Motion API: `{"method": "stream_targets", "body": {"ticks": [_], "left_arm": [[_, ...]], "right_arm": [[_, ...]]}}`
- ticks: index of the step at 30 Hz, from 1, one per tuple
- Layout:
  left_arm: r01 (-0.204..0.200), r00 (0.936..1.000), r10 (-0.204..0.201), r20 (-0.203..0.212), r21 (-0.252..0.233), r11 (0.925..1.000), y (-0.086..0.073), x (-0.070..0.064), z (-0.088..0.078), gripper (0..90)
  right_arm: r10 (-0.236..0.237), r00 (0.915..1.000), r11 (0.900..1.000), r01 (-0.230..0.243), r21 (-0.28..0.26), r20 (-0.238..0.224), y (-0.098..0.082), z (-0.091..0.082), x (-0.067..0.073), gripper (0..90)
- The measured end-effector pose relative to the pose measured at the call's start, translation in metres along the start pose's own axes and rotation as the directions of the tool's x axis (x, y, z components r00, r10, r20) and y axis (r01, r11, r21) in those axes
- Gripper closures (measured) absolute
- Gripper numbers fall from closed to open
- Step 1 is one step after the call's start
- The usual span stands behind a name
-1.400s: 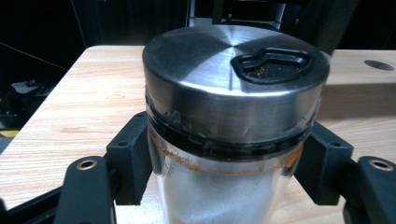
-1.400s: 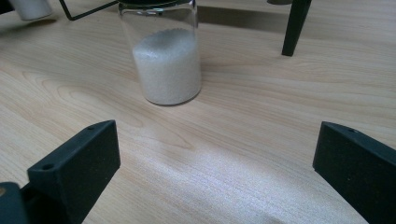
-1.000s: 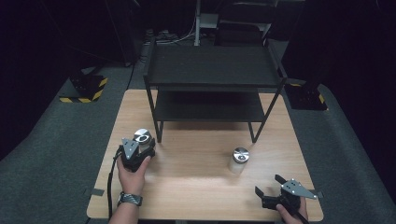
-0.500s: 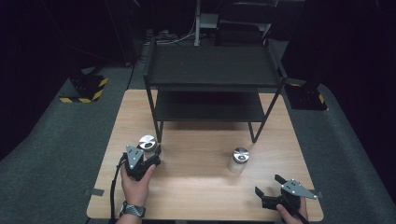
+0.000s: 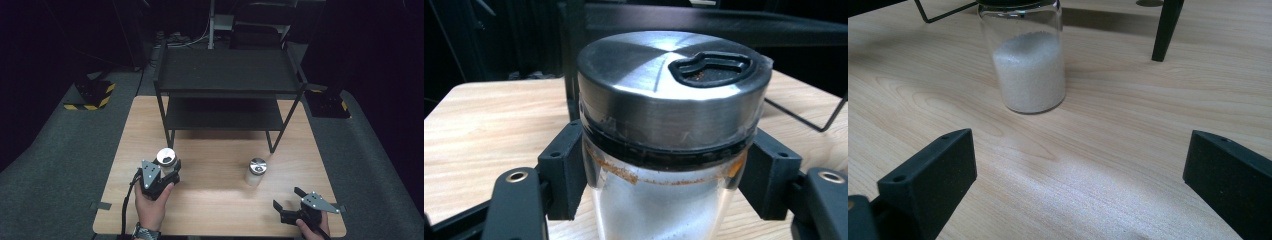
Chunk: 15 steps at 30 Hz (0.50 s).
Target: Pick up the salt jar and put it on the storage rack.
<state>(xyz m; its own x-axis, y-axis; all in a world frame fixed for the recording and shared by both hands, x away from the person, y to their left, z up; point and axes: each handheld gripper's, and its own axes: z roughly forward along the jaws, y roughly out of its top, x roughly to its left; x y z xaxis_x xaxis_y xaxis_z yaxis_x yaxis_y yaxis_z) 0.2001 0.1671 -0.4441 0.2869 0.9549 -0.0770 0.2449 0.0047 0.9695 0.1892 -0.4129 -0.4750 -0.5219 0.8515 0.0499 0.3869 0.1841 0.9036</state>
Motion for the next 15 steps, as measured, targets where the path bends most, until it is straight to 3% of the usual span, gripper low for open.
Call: {"method": "stream_targets", "body": {"ticks": [2, 15], "left_arm": [[-0.020, 0.9998, 0.020, 0.000, -0.002, 0.9998, 0.005, -0.004, -0.001, 31.0], [-0.028, 0.9992, 0.029, 0.027, -0.030, 0.9992, 0.034, -0.012, -0.005, 31.0]], "right_arm": [[-0.001, 1.0000, 1.000, 0.001, 0.000, 0.000, 0.000, 0.000, 0.000, 0.4], [-0.001, 1.0000, 1.000, 0.001, -0.002, -0.002, 0.000, 0.000, 0.000, 0.4]]}}
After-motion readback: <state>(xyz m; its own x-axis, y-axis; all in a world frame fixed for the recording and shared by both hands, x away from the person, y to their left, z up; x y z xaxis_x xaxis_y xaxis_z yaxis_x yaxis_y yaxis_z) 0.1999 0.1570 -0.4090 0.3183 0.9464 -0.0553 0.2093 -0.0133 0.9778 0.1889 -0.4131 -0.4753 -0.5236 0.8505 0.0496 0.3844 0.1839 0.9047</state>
